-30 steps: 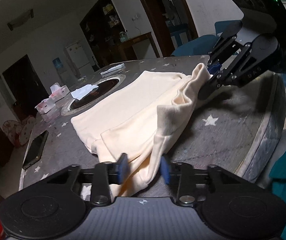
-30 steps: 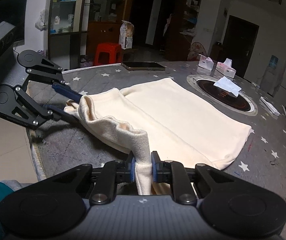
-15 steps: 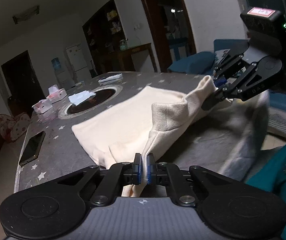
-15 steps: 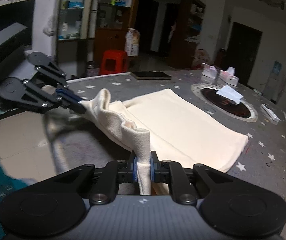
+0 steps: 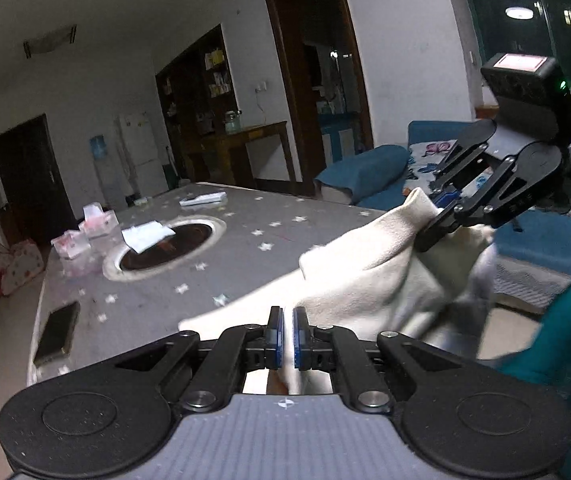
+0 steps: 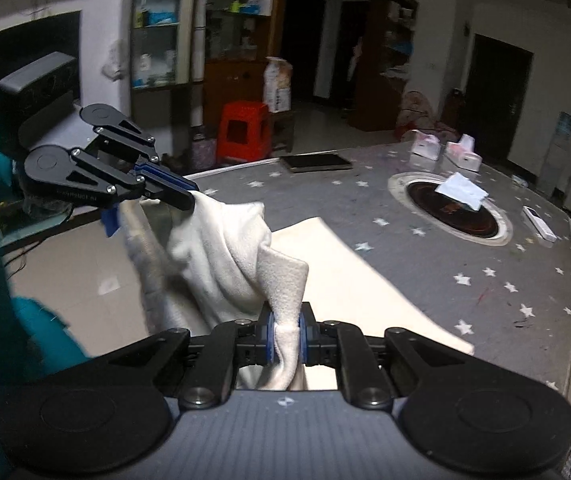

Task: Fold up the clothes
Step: 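Fold the hem up over the shirt toward the collar with both grippers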

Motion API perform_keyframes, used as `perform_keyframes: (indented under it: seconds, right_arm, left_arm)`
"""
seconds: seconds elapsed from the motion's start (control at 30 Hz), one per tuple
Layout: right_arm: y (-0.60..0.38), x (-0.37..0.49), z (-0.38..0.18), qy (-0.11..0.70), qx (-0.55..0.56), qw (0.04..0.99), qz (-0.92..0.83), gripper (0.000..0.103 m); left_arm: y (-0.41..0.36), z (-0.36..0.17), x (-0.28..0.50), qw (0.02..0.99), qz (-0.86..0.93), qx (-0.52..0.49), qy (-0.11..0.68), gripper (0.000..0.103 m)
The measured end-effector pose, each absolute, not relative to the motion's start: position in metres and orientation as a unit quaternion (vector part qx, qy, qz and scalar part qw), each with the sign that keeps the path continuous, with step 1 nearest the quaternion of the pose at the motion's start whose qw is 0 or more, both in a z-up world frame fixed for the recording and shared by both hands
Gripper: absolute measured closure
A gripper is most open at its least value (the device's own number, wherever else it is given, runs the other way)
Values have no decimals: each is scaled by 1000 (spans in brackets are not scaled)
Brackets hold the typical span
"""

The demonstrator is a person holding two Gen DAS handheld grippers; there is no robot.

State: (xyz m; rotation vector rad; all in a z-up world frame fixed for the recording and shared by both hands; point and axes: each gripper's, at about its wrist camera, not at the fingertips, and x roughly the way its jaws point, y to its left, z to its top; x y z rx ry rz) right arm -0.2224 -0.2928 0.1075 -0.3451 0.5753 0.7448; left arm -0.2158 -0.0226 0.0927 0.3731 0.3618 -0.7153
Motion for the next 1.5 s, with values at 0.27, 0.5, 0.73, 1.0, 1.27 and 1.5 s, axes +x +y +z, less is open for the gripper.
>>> perform_keyframes:
  seconds: [0.27,0.5,0.73,1.0,1.27,1.5]
  right_arm:
    - [-299,-152,100,277,-161,894,312,93]
    - [-301,-79,63,290,-151,911,252,92]
    - [-304,-51,19,314,-125,919,204,74]
    - [-306,-60,35,311,-80,923,213,74]
    - [-281,-37,21,346,-57,907,233,75]
    - [-290,-39,22,339,-44,912,228,76]
  left_arm:
    - [-52,83,-128,905,-322,205,188,98]
    - [-90,49,-60,915,-262,234,199,97]
    - [-93,12,-26,926,-198,209,246,93]
    - [-86,39,-65,932,-222,157,240,91]
    - [-109,35,-67,914,-262,153,271,89]
    - [-126,30,-24,899,-253,165,316,89]
